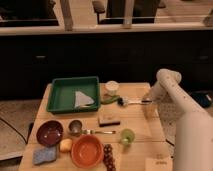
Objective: Place brush in table surface
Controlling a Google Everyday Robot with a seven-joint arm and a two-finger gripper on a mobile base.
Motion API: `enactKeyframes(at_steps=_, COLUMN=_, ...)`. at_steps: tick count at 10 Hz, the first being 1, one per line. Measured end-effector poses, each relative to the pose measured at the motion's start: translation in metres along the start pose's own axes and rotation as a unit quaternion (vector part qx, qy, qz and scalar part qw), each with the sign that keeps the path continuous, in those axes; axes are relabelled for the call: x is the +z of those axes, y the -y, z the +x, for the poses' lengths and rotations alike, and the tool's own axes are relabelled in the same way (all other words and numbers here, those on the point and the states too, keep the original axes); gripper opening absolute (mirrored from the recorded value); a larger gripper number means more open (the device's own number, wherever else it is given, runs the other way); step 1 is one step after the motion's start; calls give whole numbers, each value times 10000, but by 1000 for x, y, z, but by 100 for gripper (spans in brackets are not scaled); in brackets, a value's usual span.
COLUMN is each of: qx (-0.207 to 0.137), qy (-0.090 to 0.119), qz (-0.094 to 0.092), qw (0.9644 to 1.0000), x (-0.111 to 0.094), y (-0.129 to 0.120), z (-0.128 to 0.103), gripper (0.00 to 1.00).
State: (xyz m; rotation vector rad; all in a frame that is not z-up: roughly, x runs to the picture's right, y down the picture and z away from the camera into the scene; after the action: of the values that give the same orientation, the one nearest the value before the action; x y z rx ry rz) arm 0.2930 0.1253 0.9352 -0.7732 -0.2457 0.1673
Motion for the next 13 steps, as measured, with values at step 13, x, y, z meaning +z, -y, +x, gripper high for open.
enactKeyframes(at_steps=13, qx=-744, qy=147, qz=379, qw=9964, x=5, y=1, z=-31, gripper=80)
